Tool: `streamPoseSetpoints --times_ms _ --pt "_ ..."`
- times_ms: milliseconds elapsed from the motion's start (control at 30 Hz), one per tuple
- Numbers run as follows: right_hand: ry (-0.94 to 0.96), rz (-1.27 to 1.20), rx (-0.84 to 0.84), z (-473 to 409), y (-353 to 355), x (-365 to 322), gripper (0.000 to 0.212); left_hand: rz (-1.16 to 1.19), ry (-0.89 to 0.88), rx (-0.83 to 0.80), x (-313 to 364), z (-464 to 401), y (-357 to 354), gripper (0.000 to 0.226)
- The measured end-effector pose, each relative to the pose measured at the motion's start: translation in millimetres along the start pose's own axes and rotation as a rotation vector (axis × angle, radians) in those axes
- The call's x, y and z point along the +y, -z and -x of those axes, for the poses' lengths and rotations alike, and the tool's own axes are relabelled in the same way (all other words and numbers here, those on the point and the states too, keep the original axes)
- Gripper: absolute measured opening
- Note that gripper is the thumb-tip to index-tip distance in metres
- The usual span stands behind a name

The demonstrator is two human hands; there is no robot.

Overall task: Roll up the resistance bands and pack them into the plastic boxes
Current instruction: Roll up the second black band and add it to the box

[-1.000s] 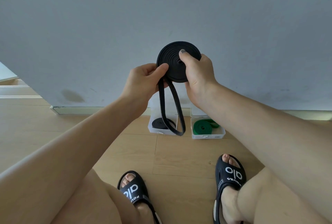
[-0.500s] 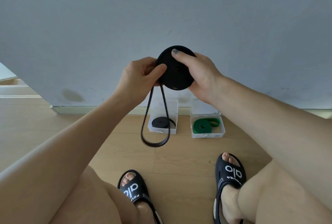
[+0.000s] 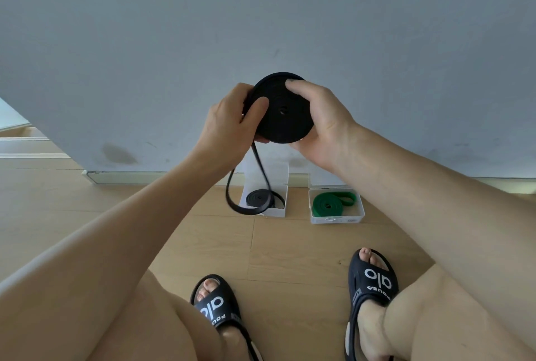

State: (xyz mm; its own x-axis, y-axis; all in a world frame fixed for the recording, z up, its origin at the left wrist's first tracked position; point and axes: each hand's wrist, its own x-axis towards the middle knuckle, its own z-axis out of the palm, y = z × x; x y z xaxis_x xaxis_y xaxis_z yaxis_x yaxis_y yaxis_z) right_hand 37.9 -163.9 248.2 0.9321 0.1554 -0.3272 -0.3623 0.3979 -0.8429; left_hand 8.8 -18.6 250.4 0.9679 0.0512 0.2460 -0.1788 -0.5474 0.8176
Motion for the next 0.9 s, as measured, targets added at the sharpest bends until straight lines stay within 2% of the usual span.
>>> streamPoseSetpoints --times_ms 100,200,333,433,533,733,900 --pt "-0.028 0.239 -0.063 4.7 8.9 -11.9 0.04 -0.121 -0.079 -0.01 -6.2 -4.2 9.8 0.012" --pt "-0.119 0.336 -0.084 10.8 9.8 -14.0 0.047 -0.307 -0.194 -0.026 -11.2 -4.5 11.8 0.017" --pt "-0.205 0.321 -0.096 15.4 8.2 -12.2 0.046 -0.488 -0.335 -0.109 -13.4 -4.3 12.9 0.02" --pt "-0.216 0.277 -0.094 19.0 5.9 -11.3 0.035 -0.614 -0.421 -0.097 -11.9 -0.5 13.0 0.022" --pt "-0.206 0.206 -0.084 19.3 6.0 -10.8 0.028 -0.512 -0.385 -0.068 -11.0 1.0 12.1 0.025" --pt "-0.186 0.08 -0.075 18.4 4.8 -9.4 0.039 -0.253 -0.252 -0.016 -11.4 1.7 13.7 0.013" --pt "-0.187 -0.019 -0.072 15.1 4.9 -10.5 0.044 -0.077 -0.102 0.007 -20.3 -0.4 18.8 0.024"
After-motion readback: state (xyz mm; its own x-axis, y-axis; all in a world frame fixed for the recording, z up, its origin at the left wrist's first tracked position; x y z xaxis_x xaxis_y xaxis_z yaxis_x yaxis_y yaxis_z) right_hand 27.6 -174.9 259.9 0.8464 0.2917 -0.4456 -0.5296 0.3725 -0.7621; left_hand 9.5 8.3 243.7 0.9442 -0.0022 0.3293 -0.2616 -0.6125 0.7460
